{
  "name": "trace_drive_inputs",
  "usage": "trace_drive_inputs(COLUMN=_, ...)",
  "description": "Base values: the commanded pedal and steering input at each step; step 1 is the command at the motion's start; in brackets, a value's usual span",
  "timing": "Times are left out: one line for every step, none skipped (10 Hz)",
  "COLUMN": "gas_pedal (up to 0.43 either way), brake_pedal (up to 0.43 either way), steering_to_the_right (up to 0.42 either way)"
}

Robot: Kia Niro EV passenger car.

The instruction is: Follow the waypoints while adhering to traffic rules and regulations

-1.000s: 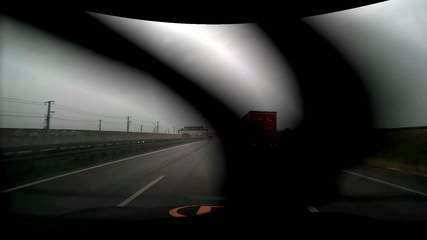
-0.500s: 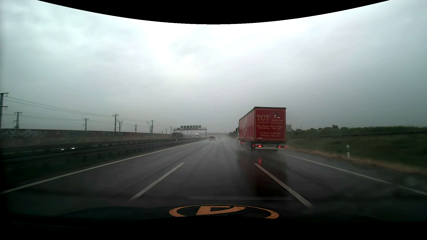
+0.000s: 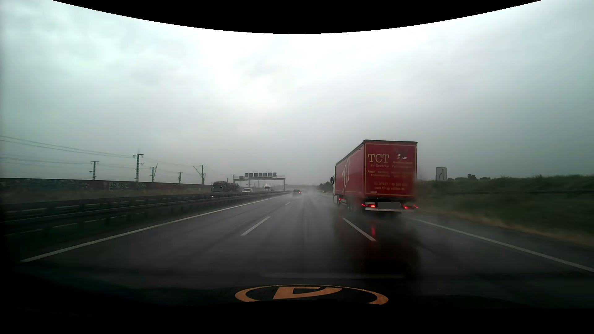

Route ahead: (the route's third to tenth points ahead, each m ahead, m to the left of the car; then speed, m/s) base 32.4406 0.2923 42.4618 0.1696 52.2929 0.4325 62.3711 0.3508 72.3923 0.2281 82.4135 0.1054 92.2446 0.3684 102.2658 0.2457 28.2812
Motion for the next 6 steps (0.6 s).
trace_drive_inputs(gas_pedal=0.169, brake_pedal=0.0, steering_to_the_right=-0.001)
trace_drive_inputs(gas_pedal=0.169, brake_pedal=0.0, steering_to_the_right=-0.002)
trace_drive_inputs(gas_pedal=0.169, brake_pedal=0.0, steering_to_the_right=-0.002)
trace_drive_inputs(gas_pedal=0.169, brake_pedal=0.0, steering_to_the_right=-0.002)
trace_drive_inputs(gas_pedal=0.169, brake_pedal=0.0, steering_to_the_right=-0.002)
trace_drive_inputs(gas_pedal=0.169, brake_pedal=0.0, steering_to_the_right=-0.003)
